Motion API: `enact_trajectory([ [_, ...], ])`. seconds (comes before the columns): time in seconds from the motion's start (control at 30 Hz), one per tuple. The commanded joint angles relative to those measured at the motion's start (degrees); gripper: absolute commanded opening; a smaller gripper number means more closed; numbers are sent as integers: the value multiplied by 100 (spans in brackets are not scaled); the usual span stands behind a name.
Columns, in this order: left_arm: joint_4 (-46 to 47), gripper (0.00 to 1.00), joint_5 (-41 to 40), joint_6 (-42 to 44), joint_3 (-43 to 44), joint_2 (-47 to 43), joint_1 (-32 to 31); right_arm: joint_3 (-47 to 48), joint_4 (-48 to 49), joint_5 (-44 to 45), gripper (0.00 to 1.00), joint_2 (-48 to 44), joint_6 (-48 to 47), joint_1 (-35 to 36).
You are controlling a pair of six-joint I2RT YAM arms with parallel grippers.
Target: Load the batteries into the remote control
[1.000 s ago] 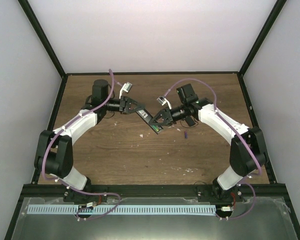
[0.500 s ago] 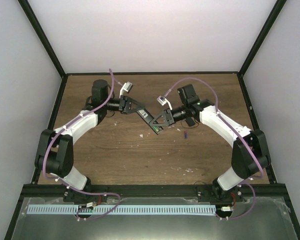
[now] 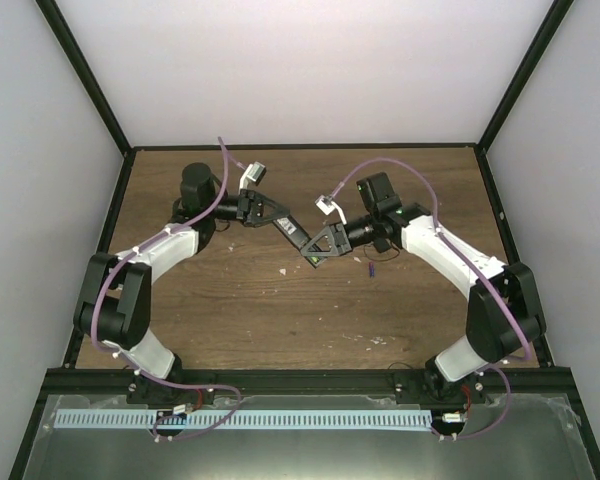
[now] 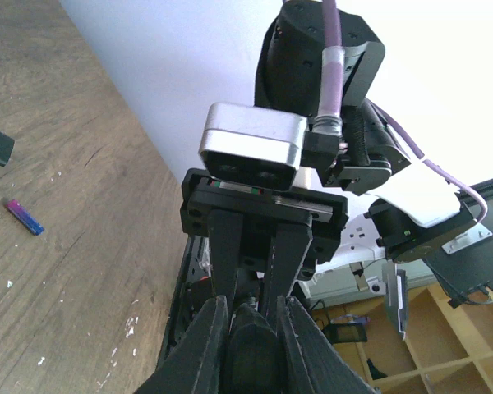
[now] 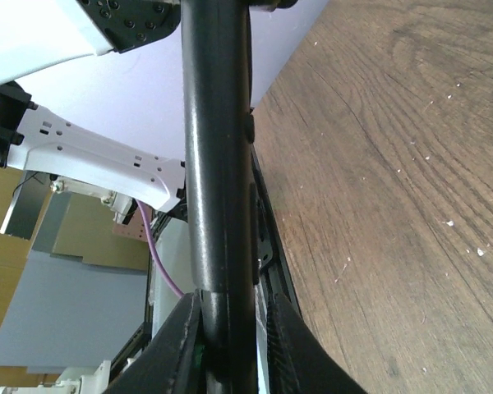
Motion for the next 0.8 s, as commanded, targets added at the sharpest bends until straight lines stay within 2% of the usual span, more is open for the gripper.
enact_trajectory([
  [0.0,647,0,18,-381,110,-104,89,-197,-557,277,14,-49,-220,25],
  [0.47,459,0,33,-228,131,-147,95,-166,-662,253,1,-76,-345,-41],
  [0.6,433,0,37,-231,162,-156,116,-173,-638,281,1,-75,-382,-46],
  [0.77,29,0,-54,159,181,-210,183,-135,-578,421,19,-160,-356,-108],
])
